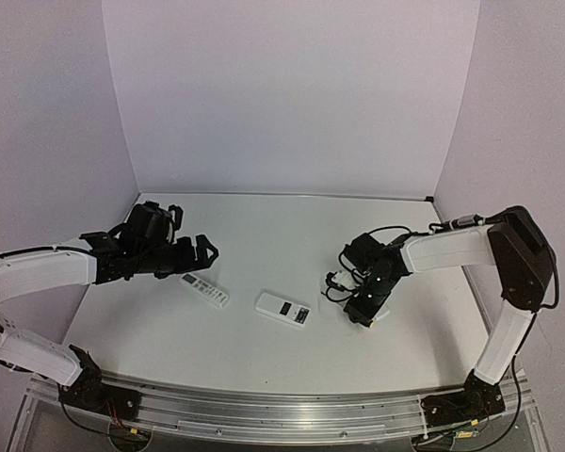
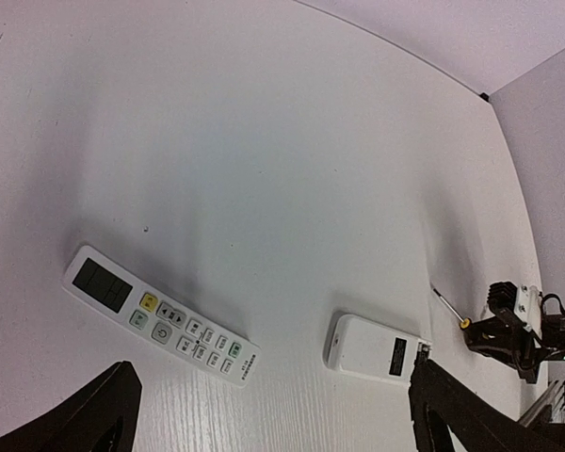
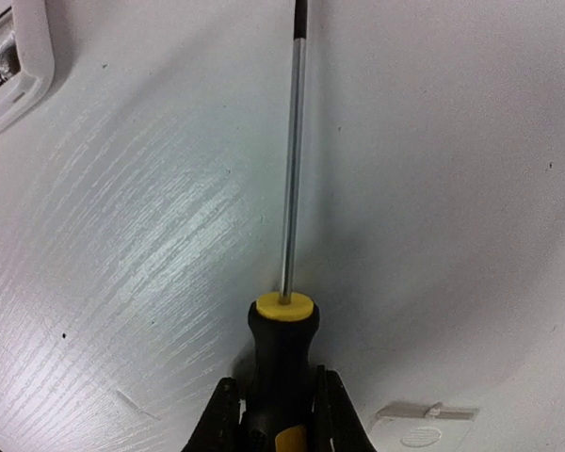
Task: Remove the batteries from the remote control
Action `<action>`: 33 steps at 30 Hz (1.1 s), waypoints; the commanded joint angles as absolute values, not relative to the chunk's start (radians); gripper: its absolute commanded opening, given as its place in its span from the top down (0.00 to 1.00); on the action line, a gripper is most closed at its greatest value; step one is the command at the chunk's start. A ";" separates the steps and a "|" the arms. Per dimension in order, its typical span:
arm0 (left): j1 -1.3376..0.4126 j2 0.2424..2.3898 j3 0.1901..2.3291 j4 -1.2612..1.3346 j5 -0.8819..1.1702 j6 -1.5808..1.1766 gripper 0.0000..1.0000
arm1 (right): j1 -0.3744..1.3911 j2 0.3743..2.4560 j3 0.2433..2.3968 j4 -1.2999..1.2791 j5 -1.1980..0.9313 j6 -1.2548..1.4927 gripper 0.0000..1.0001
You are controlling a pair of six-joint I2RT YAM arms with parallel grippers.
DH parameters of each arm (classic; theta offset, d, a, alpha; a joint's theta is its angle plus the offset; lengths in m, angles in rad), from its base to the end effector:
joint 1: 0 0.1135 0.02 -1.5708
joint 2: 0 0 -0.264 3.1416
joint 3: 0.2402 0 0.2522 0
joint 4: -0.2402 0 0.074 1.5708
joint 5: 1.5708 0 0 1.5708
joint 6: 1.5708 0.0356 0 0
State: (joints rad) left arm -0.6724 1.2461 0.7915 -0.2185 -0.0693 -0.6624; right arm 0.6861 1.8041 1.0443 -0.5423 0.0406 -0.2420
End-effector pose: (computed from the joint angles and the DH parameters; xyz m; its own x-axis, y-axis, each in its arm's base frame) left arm 0.2111 -0.1649 0.2418 -0.7407 -0.1945 -0.6431 0.1566 0.8808 -0.4468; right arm 0.2555 0.2073 0.1395 -0.5745 -0.7799 -0.2484 -0.7852 0.6108 -0.1016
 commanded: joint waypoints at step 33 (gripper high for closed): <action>-0.787 1.752 0.969 0.528 0.948 -0.875 0.53 | 0.761 1.547 1.117 -0.595 -0.530 -0.252 1.00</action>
State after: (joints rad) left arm -0.7742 1.7135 0.9135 0.4311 0.8833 -0.8344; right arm 0.7493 1.5268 1.0650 -0.5937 -0.4999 -0.2428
